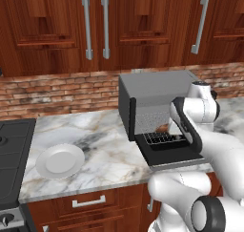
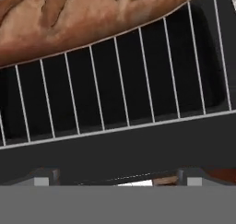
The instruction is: Pull the toaster oven rack outwards. Pick up the baguette from the plate and place it on the toaster oven rack. Close the toaster oven door fully and set the temperature to the lowest setting.
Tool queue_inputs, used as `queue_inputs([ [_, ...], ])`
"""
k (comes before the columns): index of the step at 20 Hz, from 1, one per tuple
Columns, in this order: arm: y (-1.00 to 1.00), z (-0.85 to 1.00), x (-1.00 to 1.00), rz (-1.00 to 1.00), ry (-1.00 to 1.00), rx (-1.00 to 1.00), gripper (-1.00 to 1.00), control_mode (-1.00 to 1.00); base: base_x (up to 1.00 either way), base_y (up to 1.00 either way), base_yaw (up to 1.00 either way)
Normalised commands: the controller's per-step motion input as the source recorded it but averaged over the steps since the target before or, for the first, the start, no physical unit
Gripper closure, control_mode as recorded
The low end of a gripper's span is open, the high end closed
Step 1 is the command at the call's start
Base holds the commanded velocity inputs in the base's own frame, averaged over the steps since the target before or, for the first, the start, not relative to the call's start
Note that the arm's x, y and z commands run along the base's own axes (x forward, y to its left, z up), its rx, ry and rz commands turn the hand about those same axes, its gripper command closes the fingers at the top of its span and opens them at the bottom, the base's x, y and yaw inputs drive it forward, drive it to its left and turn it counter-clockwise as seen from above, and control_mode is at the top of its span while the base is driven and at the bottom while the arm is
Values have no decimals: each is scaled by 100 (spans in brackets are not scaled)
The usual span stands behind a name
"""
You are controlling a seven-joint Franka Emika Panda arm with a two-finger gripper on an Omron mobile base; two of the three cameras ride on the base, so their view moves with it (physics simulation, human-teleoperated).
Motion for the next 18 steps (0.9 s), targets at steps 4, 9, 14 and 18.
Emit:
queue_inputs([
  [4, 0, -27, 7, 10, 17, 0, -100, -100, 0, 0, 0],
  [9, 0, -22, 0, 8, 1, 0, -100, -100, 0, 0, 0],
  [14, 0, -18, 1, 6, -1, 0, -100, -100, 0, 0, 0],
  [18, -1, -10, 6, 6, -8, 0, -100, -100, 0, 0, 0],
])
